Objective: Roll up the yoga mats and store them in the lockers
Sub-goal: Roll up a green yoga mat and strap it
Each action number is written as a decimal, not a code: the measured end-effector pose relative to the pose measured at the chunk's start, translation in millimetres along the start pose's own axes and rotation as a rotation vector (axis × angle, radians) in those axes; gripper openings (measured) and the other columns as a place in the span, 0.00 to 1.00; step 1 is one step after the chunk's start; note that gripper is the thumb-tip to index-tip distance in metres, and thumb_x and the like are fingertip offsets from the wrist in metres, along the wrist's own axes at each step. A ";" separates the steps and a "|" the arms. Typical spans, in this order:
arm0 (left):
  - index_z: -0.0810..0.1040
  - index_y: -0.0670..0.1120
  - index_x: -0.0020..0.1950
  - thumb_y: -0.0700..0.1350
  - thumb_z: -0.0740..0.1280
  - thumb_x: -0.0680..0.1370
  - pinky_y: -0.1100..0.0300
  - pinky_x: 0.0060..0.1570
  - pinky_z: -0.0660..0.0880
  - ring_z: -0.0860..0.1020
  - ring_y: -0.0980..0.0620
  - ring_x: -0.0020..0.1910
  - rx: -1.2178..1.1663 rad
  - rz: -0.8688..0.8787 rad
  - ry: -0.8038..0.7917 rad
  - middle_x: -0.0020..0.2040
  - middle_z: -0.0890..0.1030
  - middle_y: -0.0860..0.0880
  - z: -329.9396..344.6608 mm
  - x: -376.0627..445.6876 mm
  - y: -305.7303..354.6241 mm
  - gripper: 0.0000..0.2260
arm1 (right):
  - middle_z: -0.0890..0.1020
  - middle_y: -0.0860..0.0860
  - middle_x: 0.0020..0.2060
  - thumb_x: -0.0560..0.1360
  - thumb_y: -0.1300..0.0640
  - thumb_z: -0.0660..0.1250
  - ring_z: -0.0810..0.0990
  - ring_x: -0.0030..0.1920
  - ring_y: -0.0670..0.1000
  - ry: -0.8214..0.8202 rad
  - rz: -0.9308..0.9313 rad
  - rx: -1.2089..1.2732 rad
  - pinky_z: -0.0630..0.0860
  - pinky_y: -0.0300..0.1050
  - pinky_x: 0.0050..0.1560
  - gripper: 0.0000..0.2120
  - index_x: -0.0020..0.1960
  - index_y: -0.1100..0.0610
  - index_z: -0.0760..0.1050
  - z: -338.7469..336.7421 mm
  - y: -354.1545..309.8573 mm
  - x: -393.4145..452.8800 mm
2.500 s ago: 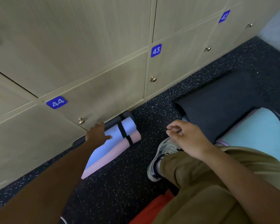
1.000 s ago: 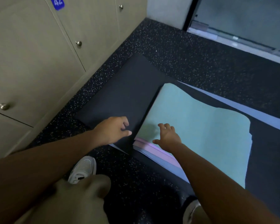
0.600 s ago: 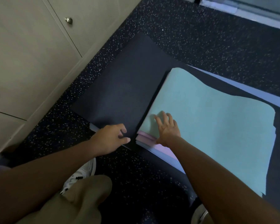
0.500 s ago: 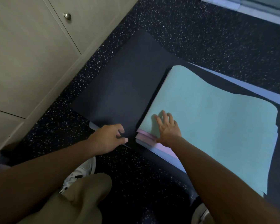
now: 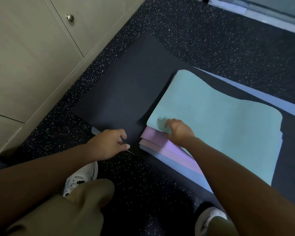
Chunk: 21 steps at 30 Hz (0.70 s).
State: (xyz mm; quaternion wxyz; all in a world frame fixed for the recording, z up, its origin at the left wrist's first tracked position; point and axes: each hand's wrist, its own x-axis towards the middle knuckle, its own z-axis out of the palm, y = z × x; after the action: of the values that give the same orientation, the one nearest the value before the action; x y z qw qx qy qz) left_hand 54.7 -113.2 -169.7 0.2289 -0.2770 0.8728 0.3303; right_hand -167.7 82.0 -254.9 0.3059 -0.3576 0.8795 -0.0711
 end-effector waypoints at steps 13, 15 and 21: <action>0.78 0.52 0.62 0.56 0.73 0.77 0.58 0.52 0.73 0.79 0.56 0.48 0.062 0.215 0.125 0.53 0.81 0.55 -83.3 -47.4 107.5 0.17 | 0.82 0.53 0.46 0.76 0.58 0.70 0.77 0.46 0.57 0.195 0.061 0.029 0.70 0.44 0.43 0.04 0.44 0.50 0.78 -159.9 4.8 -122.5; 0.77 0.52 0.64 0.56 0.73 0.78 0.58 0.51 0.72 0.78 0.55 0.47 0.080 0.273 0.159 0.56 0.81 0.53 -95.7 -61.0 134.9 0.18 | 0.81 0.52 0.44 0.76 0.60 0.70 0.78 0.45 0.57 0.244 0.063 0.015 0.72 0.46 0.42 0.08 0.42 0.50 0.75 -191.8 7.6 -154.9; 0.74 0.53 0.67 0.57 0.71 0.78 0.49 0.58 0.76 0.79 0.50 0.56 0.191 0.437 0.291 0.62 0.78 0.53 -117.3 -122.5 224.7 0.19 | 0.81 0.51 0.39 0.75 0.60 0.70 0.79 0.42 0.57 0.405 0.125 -0.038 0.77 0.52 0.43 0.16 0.34 0.47 0.70 -275.5 19.2 -262.1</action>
State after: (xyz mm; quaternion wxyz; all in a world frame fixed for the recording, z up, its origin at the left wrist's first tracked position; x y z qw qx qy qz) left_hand -22.5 -13.8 82.1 0.0499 -0.1040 0.9627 0.2449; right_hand -195.2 246.6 87.4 0.1199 -0.2866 0.9446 -0.1060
